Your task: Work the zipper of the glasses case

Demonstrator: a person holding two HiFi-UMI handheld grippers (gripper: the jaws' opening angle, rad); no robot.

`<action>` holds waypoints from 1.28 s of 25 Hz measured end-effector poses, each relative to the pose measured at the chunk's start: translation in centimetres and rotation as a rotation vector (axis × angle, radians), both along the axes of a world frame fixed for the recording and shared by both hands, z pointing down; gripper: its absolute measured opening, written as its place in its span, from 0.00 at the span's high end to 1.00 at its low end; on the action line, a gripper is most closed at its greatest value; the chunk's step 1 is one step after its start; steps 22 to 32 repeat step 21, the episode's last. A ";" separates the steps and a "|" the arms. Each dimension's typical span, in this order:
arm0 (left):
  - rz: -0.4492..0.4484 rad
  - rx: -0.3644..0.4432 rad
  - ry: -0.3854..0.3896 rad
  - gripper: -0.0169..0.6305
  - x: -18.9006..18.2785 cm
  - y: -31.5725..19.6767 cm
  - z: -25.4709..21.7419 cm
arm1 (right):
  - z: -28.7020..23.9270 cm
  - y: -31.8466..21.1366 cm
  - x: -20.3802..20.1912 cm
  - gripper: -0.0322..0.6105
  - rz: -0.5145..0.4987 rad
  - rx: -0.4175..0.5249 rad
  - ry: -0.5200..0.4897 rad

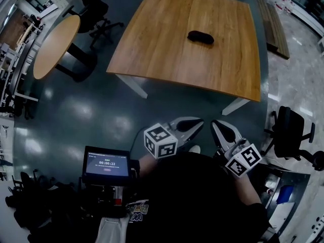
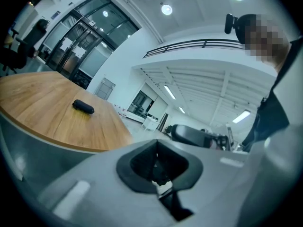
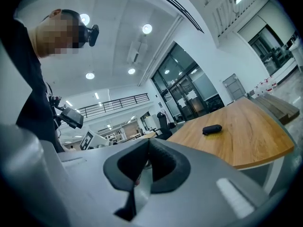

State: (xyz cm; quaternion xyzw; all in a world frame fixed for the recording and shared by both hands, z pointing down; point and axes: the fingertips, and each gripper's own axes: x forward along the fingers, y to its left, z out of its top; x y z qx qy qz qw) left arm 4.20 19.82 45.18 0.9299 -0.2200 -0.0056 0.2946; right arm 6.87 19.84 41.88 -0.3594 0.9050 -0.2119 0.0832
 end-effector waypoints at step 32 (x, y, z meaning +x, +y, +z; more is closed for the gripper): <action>-0.008 -0.021 0.001 0.98 0.1 0.6 0.5 | 0.4 0.1 0.2 0.94 -0.003 -0.019 0.008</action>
